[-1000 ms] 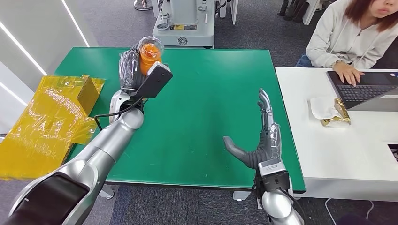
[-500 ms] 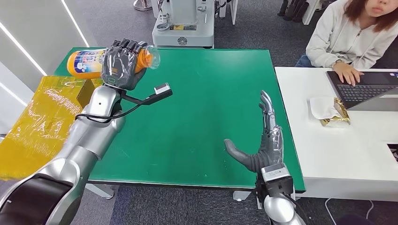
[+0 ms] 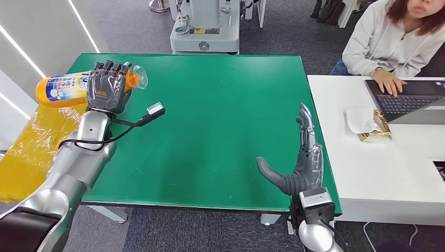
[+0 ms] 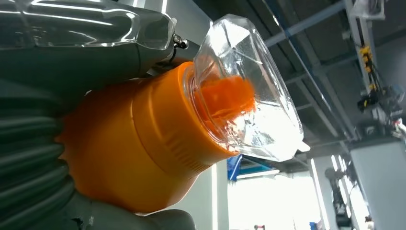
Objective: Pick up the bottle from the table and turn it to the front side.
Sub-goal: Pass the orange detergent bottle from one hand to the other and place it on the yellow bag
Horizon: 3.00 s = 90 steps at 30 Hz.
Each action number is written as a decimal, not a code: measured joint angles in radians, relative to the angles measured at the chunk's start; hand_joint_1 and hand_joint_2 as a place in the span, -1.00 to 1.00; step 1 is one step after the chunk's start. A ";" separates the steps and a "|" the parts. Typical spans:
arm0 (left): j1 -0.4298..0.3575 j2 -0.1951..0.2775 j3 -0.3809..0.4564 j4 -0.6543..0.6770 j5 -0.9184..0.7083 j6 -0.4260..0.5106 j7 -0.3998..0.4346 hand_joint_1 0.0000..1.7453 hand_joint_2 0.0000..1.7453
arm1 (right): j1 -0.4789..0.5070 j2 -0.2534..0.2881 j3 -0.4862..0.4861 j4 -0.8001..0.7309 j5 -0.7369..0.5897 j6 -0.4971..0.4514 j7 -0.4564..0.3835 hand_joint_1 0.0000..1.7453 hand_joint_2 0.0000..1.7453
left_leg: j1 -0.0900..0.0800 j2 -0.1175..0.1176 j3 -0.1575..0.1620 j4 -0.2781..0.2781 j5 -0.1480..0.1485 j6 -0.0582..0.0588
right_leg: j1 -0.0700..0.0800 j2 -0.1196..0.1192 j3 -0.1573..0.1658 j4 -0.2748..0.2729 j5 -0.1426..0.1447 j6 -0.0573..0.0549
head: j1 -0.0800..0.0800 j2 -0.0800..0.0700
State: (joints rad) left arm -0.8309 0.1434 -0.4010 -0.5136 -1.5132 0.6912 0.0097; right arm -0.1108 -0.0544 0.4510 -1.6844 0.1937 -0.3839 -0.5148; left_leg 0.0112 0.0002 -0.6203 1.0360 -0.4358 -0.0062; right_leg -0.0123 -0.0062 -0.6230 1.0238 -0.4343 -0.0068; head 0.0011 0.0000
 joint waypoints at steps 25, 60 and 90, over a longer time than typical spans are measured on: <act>0.190 0.096 -0.078 0.199 0.000 -0.131 0.052 1.00 1.00 | 0.073 -0.001 -0.012 -0.034 0.054 0.041 0.015 -1.00 1.00 | 0.000 0.002 -0.001 -0.001 0.000 0.000 | 0.000 0.002 -0.002 0.000 0.000 0.000 | 0.000 0.000; 0.145 0.084 -0.164 0.244 0.289 -0.309 -0.035 0.96 1.00 | 0.110 -0.001 0.013 -0.059 0.108 0.075 0.070 -1.00 1.00 | 0.000 -0.001 0.002 -0.001 0.000 0.000 | 0.000 -0.001 0.002 0.000 0.000 0.000 | 0.000 0.000; 0.152 0.045 0.130 0.246 0.431 -0.221 -0.106 -1.00 1.00 | 0.092 0.015 0.013 -0.058 0.118 0.146 0.088 -1.00 1.00 | 0.000 0.000 0.001 -0.001 0.000 0.000 | 0.000 -0.001 0.001 0.000 0.000 0.000 | 0.000 0.000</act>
State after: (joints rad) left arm -0.6792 0.1888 -0.2713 -0.2674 -1.0825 0.4698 -0.0961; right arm -0.0189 -0.0397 0.4639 -1.7428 0.3113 -0.2376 -0.4265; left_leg 0.0113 0.0001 -0.6192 1.0352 -0.4356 -0.0067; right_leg -0.0123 -0.0071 -0.6219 1.0235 -0.4345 -0.0072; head 0.0012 0.0000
